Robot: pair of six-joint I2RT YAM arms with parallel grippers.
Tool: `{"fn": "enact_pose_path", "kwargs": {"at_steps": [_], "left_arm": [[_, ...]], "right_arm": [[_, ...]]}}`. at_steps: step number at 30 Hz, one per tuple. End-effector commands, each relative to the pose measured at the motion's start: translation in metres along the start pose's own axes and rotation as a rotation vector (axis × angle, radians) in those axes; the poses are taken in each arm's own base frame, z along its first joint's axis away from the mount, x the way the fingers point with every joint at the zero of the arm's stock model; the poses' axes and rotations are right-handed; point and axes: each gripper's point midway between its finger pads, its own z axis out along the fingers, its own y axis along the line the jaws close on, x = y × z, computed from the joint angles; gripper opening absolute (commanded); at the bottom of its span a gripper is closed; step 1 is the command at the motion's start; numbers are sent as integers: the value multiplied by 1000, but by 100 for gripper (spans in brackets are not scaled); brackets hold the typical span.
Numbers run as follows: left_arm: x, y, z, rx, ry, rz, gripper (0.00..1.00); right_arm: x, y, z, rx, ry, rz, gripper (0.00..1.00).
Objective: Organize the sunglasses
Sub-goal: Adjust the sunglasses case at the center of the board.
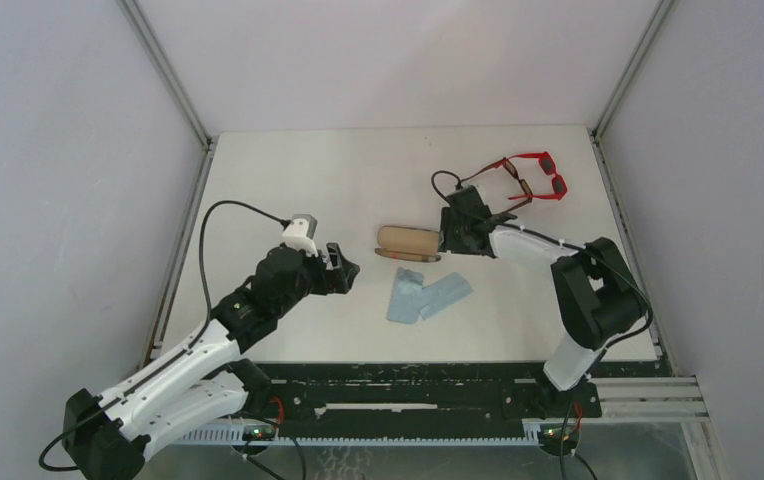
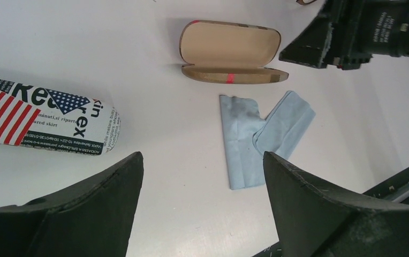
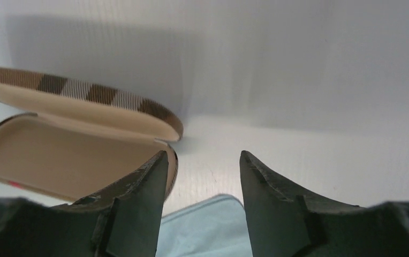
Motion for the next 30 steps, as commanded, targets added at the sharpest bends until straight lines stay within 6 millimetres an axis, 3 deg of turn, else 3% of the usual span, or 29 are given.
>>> {"fn": "enact_pose_path", "kwargs": {"at_steps": [1, 12, 21, 30], "left_arm": [[-9, -8, -1, 48, -34, 7, 85], [-8, -5, -2, 39, -29, 23, 82], [-10, -3, -1, 33, -29, 28, 81], [-14, -2, -2, 27, -36, 22, 81]], "right_arm": [[-35, 24, 9, -84, -66, -15, 50], [-49, 27, 33, -98, -50, -32, 31], [-61, 36, 35, -151, -89, -103, 13], [-77, 45, 41, -180, -131, -101, 4]]}}
